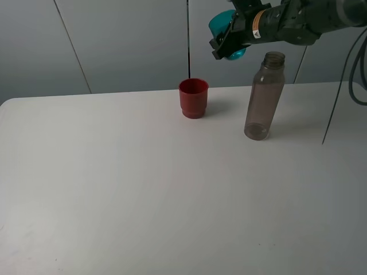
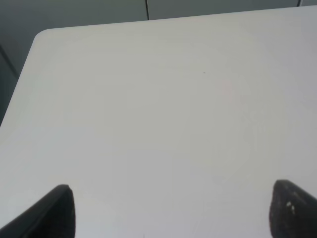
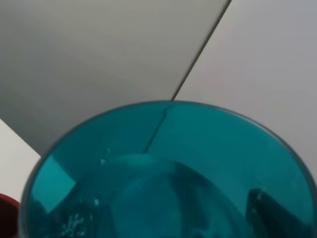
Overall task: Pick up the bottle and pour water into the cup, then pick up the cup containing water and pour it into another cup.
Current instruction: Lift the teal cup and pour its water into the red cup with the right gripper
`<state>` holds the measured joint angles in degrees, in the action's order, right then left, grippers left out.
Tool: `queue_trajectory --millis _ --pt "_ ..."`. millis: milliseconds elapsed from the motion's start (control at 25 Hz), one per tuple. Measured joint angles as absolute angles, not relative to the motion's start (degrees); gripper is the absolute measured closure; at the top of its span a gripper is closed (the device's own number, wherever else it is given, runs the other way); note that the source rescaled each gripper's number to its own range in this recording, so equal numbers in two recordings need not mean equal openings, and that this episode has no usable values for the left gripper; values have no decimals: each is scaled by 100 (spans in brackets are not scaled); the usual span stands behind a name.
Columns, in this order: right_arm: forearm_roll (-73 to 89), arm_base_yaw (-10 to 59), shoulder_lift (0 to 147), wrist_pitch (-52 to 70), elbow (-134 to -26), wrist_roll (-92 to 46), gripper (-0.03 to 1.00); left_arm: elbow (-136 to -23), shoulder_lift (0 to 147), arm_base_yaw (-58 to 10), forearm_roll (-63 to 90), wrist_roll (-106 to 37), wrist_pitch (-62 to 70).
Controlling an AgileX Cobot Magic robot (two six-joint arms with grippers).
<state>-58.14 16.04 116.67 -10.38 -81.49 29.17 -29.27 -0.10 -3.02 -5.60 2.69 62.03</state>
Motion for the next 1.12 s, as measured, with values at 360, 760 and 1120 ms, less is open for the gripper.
queue_trajectory --millis 360,760,1120 --pt "-6560 1604 11902 -1065 -8383 2903 88 -2927 -10 -302 -560 269 6203" --pt "-7271 1604 11913 -1116 -8411 2903 88 -2927 -10 -302 -560 269 6203" --pt "-7488 1758 11999 -1089 -8411 2911 88 -2927 -10 -302 -560 269 6203"
